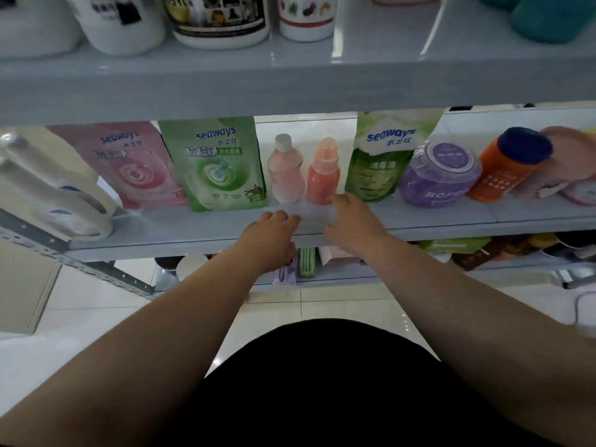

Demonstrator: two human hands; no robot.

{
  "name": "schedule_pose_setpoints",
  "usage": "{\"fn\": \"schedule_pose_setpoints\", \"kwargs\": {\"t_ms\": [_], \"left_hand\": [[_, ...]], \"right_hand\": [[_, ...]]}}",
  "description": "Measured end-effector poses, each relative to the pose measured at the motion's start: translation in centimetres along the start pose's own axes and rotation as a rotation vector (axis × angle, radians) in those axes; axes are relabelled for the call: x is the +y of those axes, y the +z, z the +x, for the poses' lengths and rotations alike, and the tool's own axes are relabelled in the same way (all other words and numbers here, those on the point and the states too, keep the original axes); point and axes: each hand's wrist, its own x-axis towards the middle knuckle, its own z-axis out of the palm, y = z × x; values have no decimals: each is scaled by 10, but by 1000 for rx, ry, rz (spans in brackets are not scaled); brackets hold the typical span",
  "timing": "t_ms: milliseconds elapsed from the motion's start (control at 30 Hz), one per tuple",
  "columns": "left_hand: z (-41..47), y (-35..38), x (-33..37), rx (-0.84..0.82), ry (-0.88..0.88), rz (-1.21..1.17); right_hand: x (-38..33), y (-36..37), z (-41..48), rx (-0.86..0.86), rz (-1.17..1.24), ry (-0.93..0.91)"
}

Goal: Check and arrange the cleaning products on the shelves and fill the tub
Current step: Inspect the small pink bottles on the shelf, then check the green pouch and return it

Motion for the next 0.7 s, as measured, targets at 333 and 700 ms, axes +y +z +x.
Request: {"fn": "schedule_pose_setpoints", "kwargs": {"t_ms": [333,700], "left_hand": [[9,-19,50,130,200,-205],[71,-50,137,444,-164,-790]], "right_hand": [[31,0,-64,24,-239,-16],[99,-47,-62,3,-199,-76]]}}
